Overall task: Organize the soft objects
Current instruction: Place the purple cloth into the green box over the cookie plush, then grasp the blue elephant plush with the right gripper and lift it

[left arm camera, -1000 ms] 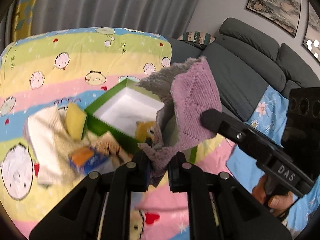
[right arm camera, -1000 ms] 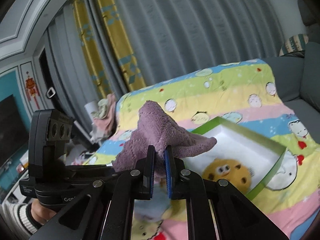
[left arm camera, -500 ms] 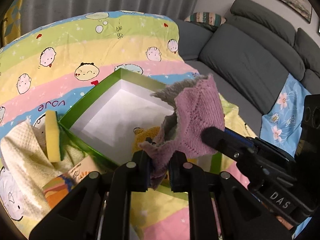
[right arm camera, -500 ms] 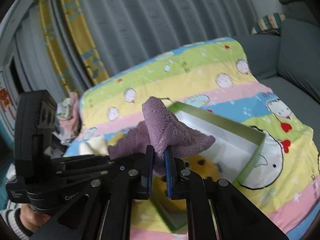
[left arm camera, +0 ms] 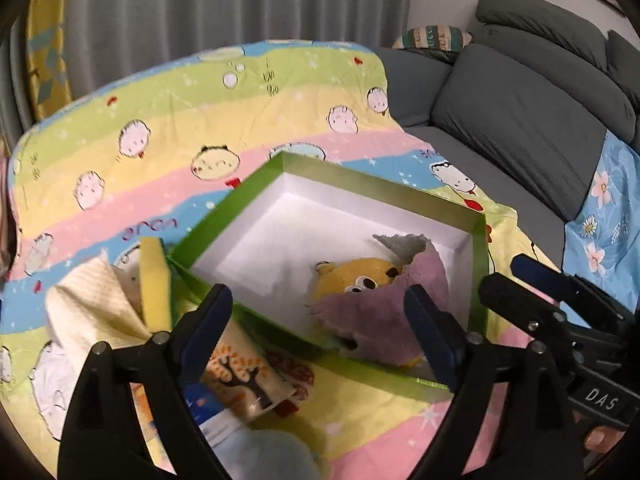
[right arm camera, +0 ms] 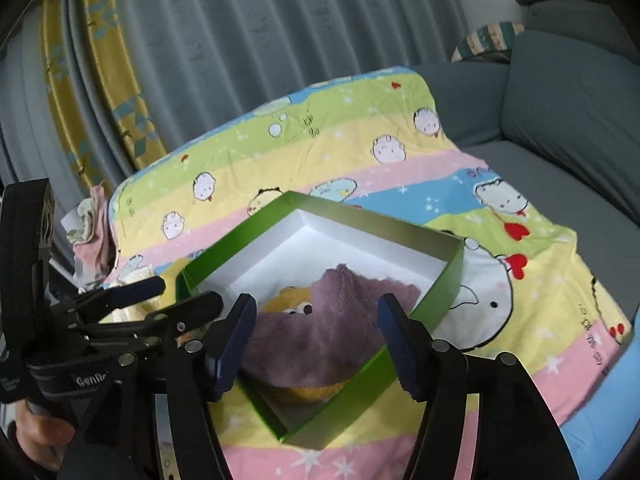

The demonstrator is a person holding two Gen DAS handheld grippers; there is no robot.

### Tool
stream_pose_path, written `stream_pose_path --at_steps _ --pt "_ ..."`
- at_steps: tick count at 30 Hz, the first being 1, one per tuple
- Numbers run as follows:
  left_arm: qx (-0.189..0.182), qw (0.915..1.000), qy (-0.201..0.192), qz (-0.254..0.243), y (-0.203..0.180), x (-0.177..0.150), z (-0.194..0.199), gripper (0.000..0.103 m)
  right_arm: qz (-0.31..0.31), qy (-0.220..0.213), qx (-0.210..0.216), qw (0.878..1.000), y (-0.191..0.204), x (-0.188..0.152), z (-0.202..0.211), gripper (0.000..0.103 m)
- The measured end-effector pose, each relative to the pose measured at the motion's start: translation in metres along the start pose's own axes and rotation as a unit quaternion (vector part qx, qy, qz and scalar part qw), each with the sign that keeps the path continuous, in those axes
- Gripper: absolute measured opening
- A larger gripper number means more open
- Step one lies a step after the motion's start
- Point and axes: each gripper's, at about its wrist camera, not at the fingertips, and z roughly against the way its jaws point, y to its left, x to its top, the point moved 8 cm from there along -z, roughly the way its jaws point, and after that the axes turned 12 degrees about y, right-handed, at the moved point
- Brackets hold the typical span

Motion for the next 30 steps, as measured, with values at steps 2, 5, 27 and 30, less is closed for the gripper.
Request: stream_pose_path --at_steps 2,5,27,30 --pt "0.01 0.9999 -0.012 -0.008 0.0 -0.004 0.011 0.088 0.005 -0.003 0.0 1.0 0.003 -0.003 0.007 0.065" --pt "0.021 0.9994 -0.027 -0.011 0.0 -0.011 0.026 0.09 0.012 -0.008 0.001 1.0 0.01 -0.008 0.019 0.073" --pt "0.026 0.9932 -0.027 0.11 0.078 -0.096 0.079 0.102 0.079 0.045 0.028 0.996 0.071 -0.065 0.028 0.084" --pt "0.021 0.9898 -0.004 0.141 0.1 -0.114 0.074 0.102 0.088 0.063 0.036 0.994 0.077 -0.075 0.02 0.084"
